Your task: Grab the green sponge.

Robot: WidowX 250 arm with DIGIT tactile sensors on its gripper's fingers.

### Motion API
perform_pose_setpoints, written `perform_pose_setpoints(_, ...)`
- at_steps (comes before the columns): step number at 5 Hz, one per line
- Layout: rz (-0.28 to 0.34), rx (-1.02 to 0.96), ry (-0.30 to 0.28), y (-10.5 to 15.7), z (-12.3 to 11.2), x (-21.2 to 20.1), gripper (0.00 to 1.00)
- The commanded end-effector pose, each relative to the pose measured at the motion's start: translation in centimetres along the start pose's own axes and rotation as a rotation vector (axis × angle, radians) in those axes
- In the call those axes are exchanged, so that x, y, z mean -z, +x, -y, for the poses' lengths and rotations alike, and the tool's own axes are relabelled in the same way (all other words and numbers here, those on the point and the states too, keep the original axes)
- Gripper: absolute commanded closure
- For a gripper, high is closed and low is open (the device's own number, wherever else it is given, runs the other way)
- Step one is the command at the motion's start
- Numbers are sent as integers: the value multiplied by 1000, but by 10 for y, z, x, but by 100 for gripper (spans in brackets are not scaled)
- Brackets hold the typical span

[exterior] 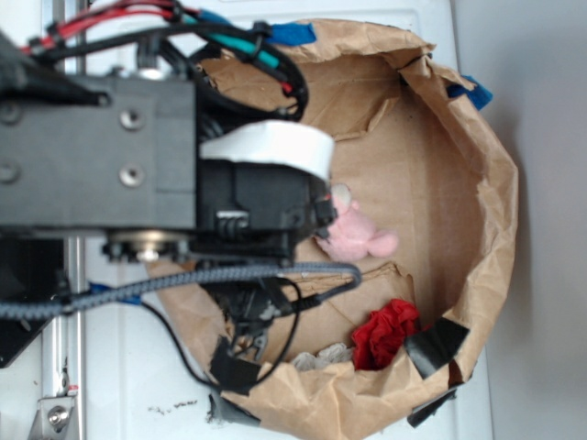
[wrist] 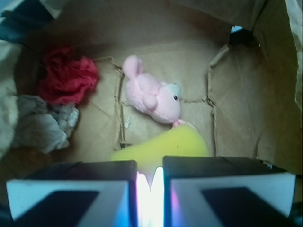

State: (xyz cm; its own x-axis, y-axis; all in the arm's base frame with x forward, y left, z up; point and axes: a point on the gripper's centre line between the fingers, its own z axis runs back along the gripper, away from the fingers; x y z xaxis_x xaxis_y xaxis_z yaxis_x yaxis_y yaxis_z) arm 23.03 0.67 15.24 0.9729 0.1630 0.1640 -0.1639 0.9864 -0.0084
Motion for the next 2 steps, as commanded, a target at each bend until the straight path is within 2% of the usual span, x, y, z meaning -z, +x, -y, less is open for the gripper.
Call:
perform_pose_setpoints(1,73,-24,-44,9,-12,-25,100)
perform_pose_setpoints(2,74,-14,-34,8,-12,-23,100)
